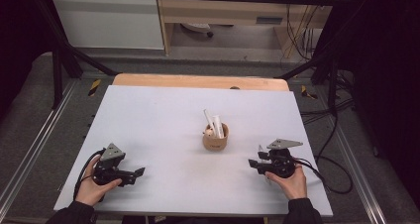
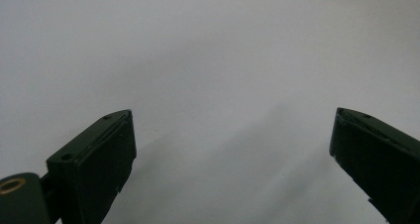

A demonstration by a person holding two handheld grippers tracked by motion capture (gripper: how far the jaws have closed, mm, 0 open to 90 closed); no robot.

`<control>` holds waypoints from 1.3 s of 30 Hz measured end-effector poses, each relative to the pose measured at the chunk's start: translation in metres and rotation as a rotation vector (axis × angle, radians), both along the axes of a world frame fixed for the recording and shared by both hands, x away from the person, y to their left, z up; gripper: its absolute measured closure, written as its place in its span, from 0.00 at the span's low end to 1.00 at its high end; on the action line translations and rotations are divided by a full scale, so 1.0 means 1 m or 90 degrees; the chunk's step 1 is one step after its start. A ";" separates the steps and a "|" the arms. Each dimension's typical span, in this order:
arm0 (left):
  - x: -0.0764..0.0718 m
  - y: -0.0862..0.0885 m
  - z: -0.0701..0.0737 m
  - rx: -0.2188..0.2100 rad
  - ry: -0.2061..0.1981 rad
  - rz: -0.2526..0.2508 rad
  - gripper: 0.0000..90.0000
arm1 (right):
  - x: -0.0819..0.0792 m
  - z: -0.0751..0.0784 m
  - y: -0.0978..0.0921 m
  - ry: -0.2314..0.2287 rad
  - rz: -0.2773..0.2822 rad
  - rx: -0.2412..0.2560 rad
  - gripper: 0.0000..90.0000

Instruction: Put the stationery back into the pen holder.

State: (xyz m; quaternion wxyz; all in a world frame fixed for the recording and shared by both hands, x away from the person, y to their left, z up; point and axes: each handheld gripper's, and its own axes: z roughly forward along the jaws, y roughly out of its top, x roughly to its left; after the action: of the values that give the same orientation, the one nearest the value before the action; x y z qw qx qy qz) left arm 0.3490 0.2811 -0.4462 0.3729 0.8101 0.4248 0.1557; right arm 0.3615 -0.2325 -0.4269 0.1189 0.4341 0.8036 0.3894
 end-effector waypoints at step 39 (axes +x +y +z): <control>-0.001 -0.002 0.000 0.004 0.000 -0.007 0.05 | -0.028 -0.011 -0.021 0.066 -0.011 -0.057 1.00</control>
State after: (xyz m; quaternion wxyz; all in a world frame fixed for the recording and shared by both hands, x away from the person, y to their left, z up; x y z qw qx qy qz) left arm 0.3482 0.2794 -0.4462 0.3713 0.8136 0.4198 0.1549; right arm 0.3335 -0.2534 -0.4383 0.0998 0.4545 0.8217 0.3290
